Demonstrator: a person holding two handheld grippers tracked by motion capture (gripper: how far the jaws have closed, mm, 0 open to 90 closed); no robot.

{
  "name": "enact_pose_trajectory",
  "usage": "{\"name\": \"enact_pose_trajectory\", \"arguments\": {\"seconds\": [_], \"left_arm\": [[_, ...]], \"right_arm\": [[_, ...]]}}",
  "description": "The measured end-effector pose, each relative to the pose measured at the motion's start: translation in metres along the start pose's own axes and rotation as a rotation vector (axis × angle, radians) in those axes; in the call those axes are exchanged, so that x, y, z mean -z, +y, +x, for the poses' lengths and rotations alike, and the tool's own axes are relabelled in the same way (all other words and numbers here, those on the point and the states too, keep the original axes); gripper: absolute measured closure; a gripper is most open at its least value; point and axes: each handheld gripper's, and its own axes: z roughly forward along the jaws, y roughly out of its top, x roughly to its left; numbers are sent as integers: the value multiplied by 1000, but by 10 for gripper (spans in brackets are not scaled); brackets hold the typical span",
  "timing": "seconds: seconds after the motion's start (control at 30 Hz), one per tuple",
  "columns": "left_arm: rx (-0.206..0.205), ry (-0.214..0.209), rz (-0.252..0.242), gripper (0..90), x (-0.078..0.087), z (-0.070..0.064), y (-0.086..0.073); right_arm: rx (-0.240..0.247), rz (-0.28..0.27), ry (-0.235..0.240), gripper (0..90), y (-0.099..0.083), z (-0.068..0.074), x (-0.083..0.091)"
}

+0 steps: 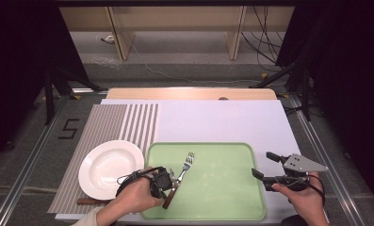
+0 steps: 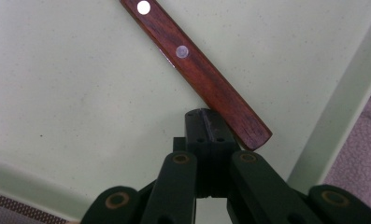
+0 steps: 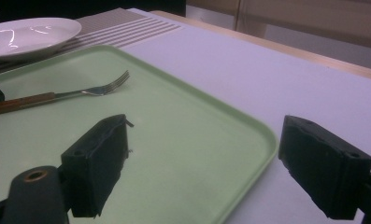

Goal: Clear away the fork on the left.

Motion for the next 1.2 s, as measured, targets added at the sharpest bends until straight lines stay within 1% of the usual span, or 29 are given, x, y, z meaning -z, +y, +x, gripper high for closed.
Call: {"name": "enact_pose_trajectory", "arguments": {"seconds": [0.17,0.57,0.73,0.87,1.03,1.2], "left_arm": [[-7,-4,-3,896,0,-3,0],[-42,-39,-18,895,-1,-14,4],[-69,-44,-31,895,-2,-18,6],[-93,-57,-48,895,-3,-20,7],[-90,-56,-56,895,-3,-22,8],[-104,-59,-61,895,-3,-25,10]], "right_arm": [[0,0,0,170,0,0,0],[2,-1,1,170,0,0,0],[1,-1,1,170,0,0,0],[1,-2,2,170,0,0,0],[2,-2,3,170,0,0,0],[2,-1,1,170,0,0,0]]}}
